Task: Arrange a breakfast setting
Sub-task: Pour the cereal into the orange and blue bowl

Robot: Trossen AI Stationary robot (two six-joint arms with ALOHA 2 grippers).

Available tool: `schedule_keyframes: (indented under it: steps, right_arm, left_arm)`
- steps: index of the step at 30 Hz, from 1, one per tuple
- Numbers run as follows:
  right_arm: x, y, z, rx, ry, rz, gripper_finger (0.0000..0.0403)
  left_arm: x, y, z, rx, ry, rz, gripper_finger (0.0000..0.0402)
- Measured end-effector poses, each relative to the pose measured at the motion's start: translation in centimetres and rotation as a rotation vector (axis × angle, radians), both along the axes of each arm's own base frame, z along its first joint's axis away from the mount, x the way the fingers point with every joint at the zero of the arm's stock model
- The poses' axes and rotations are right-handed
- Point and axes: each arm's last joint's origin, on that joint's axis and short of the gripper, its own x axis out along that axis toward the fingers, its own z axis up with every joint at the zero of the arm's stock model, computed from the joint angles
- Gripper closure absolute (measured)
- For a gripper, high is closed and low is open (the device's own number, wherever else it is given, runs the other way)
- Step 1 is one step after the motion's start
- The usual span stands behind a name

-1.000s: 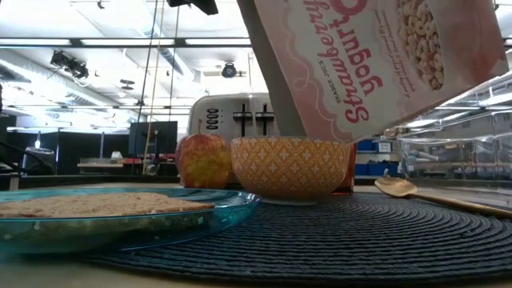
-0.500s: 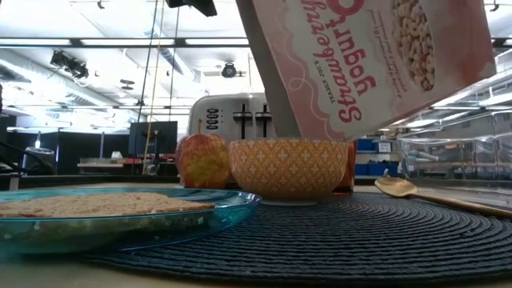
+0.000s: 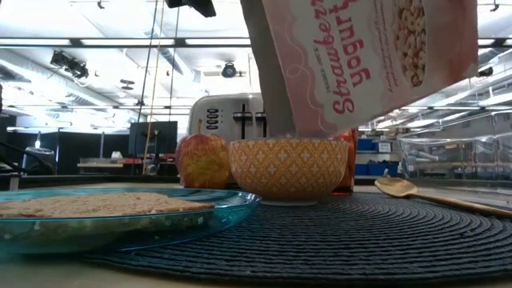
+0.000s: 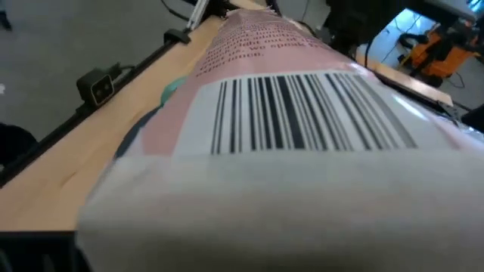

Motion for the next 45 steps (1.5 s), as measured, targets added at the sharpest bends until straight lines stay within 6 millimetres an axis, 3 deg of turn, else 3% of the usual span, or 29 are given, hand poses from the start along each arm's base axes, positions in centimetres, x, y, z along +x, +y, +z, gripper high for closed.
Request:
schedule_keyframes:
  steps: [14, 38, 45]
  right_arm:
    - [0.1, -0.7, 0.2, 0.141, 0.072, -0.132, 0.0225]
    - [0.6, -0.6, 1.1, -0.063, 0.048, 0.050, 0.0225]
    - [0.9, -1.1, 1.1, 0.156, 0.093, -0.136, 0.0225]
  left_arm:
    - [0.1, 0.4, 0.0, -0.008, -0.003, 0.025, 0.0219]
    - [0.2, 0.6, 0.0, -0.005, -0.007, 0.025, 0.0219]
    - [0.2, 0.6, 0.0, -0.005, -0.007, 0.027, 0.0219]
